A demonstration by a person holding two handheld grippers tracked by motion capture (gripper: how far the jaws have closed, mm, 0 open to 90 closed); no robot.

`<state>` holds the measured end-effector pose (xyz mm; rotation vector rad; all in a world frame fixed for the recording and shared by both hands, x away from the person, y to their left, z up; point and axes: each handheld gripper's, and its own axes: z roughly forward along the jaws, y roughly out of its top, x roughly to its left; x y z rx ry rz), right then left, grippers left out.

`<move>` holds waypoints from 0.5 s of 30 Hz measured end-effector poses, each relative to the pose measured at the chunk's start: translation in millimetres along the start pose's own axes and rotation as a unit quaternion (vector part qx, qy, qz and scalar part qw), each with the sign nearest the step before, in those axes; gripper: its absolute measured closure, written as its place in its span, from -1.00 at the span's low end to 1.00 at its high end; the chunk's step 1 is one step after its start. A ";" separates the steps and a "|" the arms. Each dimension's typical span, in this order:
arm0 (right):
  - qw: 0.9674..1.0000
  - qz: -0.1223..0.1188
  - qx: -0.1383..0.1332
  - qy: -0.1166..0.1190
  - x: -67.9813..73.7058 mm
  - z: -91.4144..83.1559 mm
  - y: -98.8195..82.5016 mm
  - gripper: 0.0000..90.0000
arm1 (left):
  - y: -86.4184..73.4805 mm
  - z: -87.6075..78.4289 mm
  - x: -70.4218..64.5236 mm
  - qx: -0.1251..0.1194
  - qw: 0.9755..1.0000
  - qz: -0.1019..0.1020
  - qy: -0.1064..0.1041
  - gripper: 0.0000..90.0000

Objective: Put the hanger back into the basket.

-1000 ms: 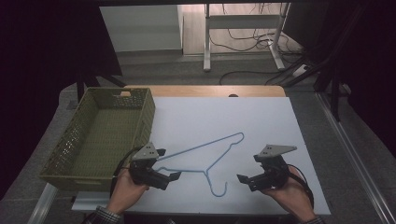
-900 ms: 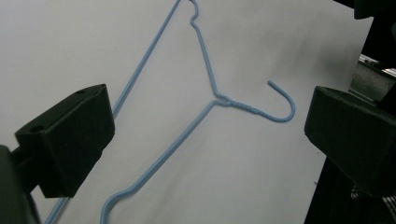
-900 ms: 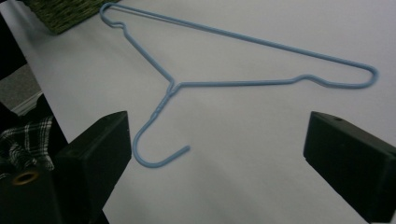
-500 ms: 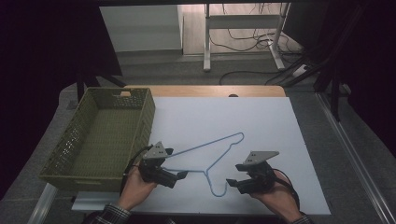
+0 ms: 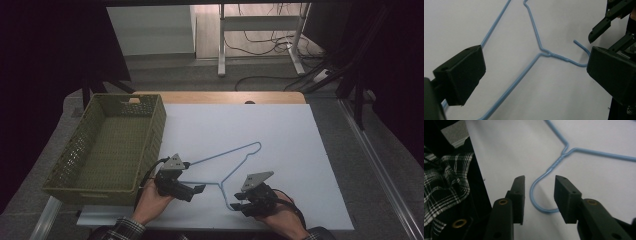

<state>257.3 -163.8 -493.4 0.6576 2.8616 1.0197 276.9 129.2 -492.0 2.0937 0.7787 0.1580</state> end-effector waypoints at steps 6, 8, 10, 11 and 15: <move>0.999 -0.023 0.024 0.006 2.7 10.5 0.2 0.59 | -0.5 0.7 -0.5 0.004 1.000 -0.004 0.008 -0.94; 0.999 -0.025 0.033 0.010 3.3 14.2 0.5 0.65 | -0.6 0.6 0.0 0.005 1.000 -0.008 0.011 -0.94; 0.999 -0.033 0.041 0.010 4.0 18.2 0.7 0.70 | -0.7 0.3 0.2 0.006 1.000 -0.007 0.010 -0.94; 0.998 -0.036 0.045 0.010 4.2 20.3 0.7 0.72 | -0.7 0.2 0.0 0.007 1.000 -0.005 0.011 -0.94; 0.997 -0.051 0.058 0.005 5.1 26.4 1.3 0.89 | -0.8 -0.8 0.2 0.010 1.000 -0.002 0.002 -0.94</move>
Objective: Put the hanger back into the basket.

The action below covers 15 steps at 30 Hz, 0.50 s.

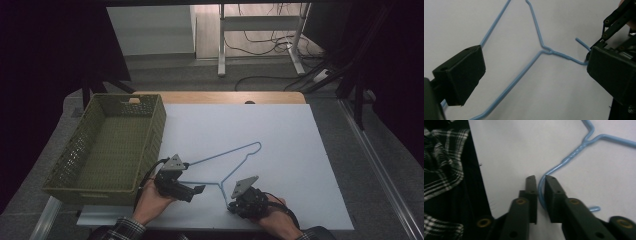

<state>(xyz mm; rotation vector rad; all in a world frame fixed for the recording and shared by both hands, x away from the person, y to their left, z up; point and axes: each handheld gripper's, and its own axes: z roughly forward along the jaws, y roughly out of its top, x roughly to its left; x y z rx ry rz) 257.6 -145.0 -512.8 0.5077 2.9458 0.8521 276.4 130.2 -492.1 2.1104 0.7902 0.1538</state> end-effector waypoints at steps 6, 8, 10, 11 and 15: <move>1.000 0.002 -0.006 0.012 -1.1 -1.2 0.6 0.92 | 0.8 0.5 0.2 0.009 1.000 0.003 0.004 -0.82; 1.000 0.001 -0.011 0.015 -0.9 -3.9 1.7 0.92 | 0.9 0.8 0.2 0.010 1.000 0.004 0.004 -0.72; 1.000 -0.001 -0.019 0.016 -0.5 -7.3 3.1 0.92 | 1.0 2.8 0.5 0.017 1.000 0.010 -0.004 -0.60; 1.000 -0.004 -0.021 0.016 -0.5 -9.2 4.1 0.93 | 1.3 4.2 0.2 0.021 1.000 0.012 -0.003 -0.56; 0.999 -0.009 -0.028 0.016 0.4 -14.4 6.8 0.93 | 3.1 9.6 -0.2 0.032 0.999 0.020 -0.009 -0.35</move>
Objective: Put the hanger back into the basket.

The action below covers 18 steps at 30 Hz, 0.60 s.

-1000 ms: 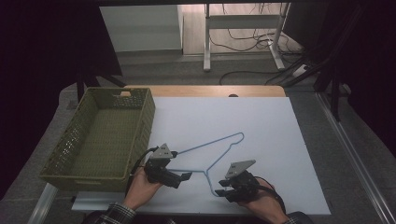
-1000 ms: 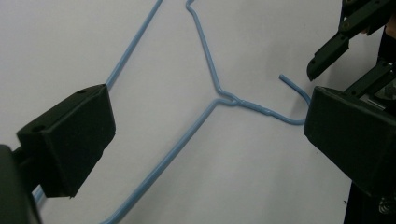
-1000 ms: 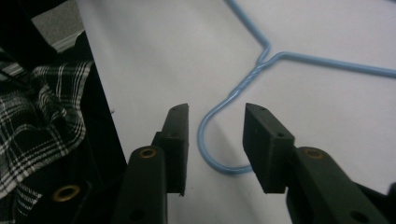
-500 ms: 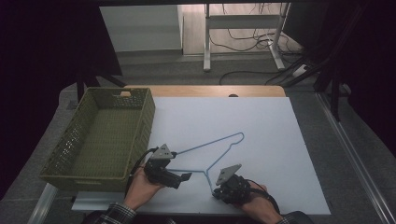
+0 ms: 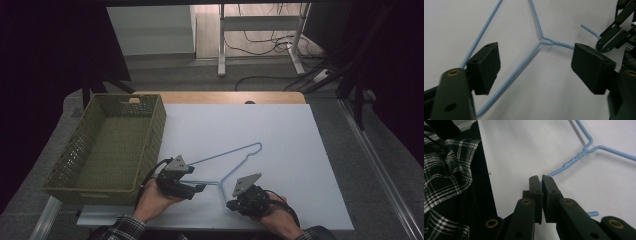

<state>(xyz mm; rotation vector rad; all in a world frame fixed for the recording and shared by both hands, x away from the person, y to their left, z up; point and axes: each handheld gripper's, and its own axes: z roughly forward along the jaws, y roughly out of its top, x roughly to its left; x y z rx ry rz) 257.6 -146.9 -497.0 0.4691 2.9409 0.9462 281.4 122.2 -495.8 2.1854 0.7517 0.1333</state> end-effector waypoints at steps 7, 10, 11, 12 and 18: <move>1.000 -0.003 -0.017 0.001 -0.9 -11.7 6.4 0.93 | 7.2 22.4 1.4 0.037 0.999 0.024 -0.001 -0.08; 1.000 -0.004 -0.022 0.001 -1.1 -14.6 8.2 0.93 | 10.9 33.7 0.9 0.051 0.998 0.035 0.006 0.01; 1.000 -0.005 -0.024 0.001 -1.0 -16.2 9.2 0.93 | 13.0 38.5 1.1 0.065 0.997 0.048 0.008 0.05; 1.000 -0.005 -0.025 0.001 -1.0 -16.9 9.7 0.93 | 13.0 38.5 1.1 0.065 0.997 0.048 0.008 0.08; 0.999 -0.005 -0.034 0.000 -1.5 -21.7 12.5 0.93 | 14.4 47.8 3.5 0.090 0.994 0.067 0.016 0.27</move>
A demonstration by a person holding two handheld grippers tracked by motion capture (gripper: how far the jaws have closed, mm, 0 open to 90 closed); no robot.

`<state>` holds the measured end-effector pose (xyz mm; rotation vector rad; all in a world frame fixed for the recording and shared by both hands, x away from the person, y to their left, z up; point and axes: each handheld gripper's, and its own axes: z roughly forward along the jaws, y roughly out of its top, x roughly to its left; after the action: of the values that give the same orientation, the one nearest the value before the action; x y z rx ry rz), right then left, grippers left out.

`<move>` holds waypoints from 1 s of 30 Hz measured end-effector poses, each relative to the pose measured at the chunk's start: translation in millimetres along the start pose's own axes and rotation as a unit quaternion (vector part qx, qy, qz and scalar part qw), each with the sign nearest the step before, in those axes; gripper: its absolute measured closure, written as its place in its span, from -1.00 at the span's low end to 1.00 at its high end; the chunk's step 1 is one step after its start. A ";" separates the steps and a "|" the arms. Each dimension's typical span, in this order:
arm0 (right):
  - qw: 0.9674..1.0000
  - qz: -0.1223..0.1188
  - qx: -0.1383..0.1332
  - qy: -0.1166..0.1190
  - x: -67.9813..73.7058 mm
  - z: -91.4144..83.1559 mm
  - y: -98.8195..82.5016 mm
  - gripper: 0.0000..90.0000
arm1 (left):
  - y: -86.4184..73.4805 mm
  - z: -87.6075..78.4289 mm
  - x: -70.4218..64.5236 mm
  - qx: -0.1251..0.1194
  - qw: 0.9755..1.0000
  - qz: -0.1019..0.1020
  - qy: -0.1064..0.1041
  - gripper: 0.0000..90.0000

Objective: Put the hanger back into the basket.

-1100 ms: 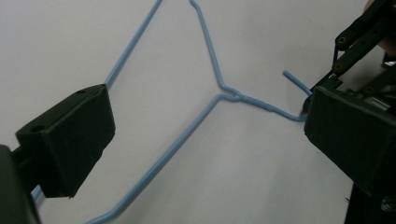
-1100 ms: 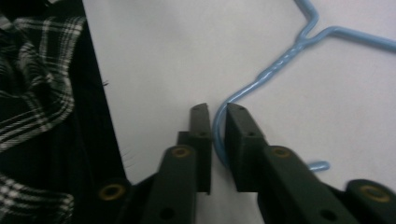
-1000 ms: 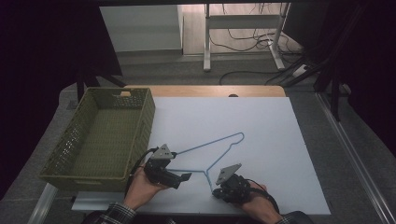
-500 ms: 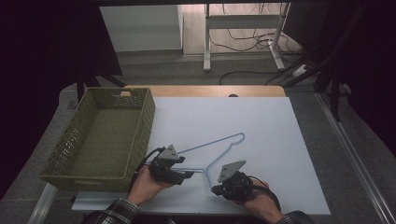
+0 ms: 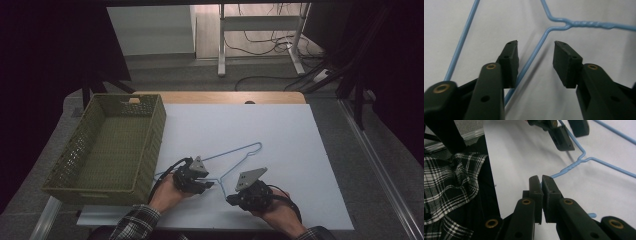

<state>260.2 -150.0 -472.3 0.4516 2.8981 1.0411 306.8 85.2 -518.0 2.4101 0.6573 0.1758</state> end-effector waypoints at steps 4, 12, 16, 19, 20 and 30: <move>1.000 0.000 -0.005 -0.001 0.3 -2.5 1.9 0.93 | 0.6 2.6 0.3 0.004 1.000 0.005 0.002 0.37; 1.000 0.003 -0.009 -0.001 0.1 -5.2 4.8 0.93 | 1.5 4.8 3.5 0.001 1.000 0.023 0.005 0.58; 1.000 0.004 -0.012 -0.002 0.0 -6.5 6.0 0.92 | 2.1 3.6 3.7 -0.001 0.999 0.037 0.006 0.62; 1.000 0.005 -0.015 -0.003 -0.3 -7.5 6.9 0.91 | 2.2 2.8 3.9 -0.002 0.999 0.049 0.006 0.64; 1.000 0.005 -0.017 -0.004 -0.5 -7.6 7.1 0.95 | 2.2 2.8 3.9 -0.002 0.999 0.049 0.006 0.65; 0.998 0.008 -0.056 -0.037 -3.7 -31.2 15.2 0.56 | 2.0 0.8 4.6 -0.006 0.998 0.068 -0.004 0.92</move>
<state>263.9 -159.2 -438.8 0.4985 2.7596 1.1553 311.7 85.7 -517.6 2.4430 0.4863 0.2275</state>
